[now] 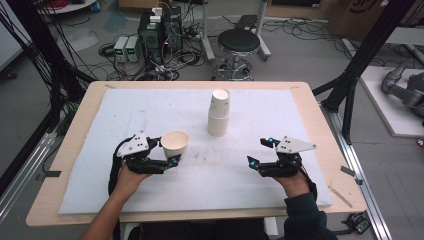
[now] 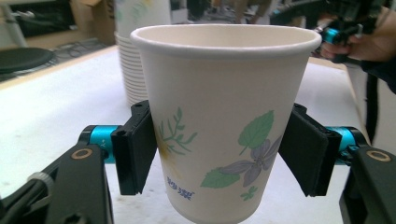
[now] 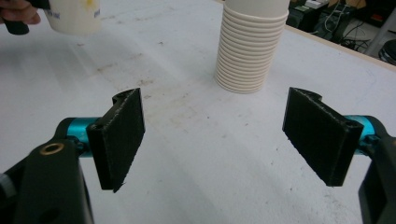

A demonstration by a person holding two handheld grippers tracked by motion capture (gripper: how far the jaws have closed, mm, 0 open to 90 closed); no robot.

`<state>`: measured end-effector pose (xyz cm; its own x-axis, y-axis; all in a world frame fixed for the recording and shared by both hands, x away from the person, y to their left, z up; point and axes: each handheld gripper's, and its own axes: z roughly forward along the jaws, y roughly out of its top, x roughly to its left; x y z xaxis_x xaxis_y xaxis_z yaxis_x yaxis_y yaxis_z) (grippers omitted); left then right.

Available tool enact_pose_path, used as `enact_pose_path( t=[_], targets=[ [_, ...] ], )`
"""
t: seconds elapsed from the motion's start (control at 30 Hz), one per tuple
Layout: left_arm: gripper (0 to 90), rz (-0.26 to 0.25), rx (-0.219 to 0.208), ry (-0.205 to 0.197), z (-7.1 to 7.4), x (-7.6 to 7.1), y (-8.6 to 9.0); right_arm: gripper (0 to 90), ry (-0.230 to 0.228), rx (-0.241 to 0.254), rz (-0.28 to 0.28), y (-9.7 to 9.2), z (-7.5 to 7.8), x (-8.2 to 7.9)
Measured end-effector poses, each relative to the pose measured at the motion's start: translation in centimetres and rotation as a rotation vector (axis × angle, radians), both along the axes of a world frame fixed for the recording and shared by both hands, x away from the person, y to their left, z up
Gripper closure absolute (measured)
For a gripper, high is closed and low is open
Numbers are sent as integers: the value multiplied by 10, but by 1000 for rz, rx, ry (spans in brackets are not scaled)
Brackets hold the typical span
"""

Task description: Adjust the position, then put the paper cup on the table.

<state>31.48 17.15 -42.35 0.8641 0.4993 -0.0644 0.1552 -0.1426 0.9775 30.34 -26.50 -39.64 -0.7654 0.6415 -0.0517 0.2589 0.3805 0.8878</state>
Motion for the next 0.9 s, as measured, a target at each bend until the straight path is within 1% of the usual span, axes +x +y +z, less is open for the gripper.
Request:
enact_pose_path(
  t=[0.03, 0.07, 0.17, 0.2, 0.27, 0.3, 0.33, 0.47, 0.5, 0.57, 0.6, 0.63, 0.73, 0.8, 0.9],
  targets=[
    [320, 5, 4, -4, 0, 0, 2, 212, -8, -1, -8, 0, 0, -1],
    [318, 12, 1, -6, 0, 0, 4, 213, -16, 8, -12, -1, -1, -1],
    [315, 31, -9, -10, 1, 0, 7, 212, -11, 8, -20, -1, -2, -1],
    [311, 32, -13, -14, 1, 0, 7, 212, -5, 8, -23, -2, -3, -1],
    [308, 31, -23, -17, 2, 0, 8, 212, -7, 5, -24, -2, -4, -1],
    [308, 33, -22, -26, 2, 0, 8, 213, -7, 6, -25, -3, -5, -2],
    [309, 41, -20, -36, 2, 0, 9, 212, -4, 9, -30, -4, -5, -2],
    [309, 69, -31, -45, 3, 2, 14, 213, -3, 17, -42, -7, -6, -2],
    [309, 79, -37, -44, 3, 3, 16, 213, -3, 17, -42, -7, -6, -2],
    [309, 79, -40, -37, 3, 4, 20, 213, 2, 20, -34, -5, -6, -2],
    [309, 87, -28, -37, 1, 5, 22, 213, 3, 18, -34, -5, -6, -1],
    [309, 87, -28, -37, 1, 5, 22, 213, 3, 18, -34, -5, -6, -1],
    [309, 107, -27, -30, -1, 8, 27, 213, 3, 21, -32, -6, -7, -1],
    [307, 118, -27, -16, -2, 10, 30, 213, 10, 27, -34, -6, -8, 0],
    [307, 139, -3, 6, -8, 13, 32, 213, 9, 21, -29, -6, -9, -1]
  ],
)
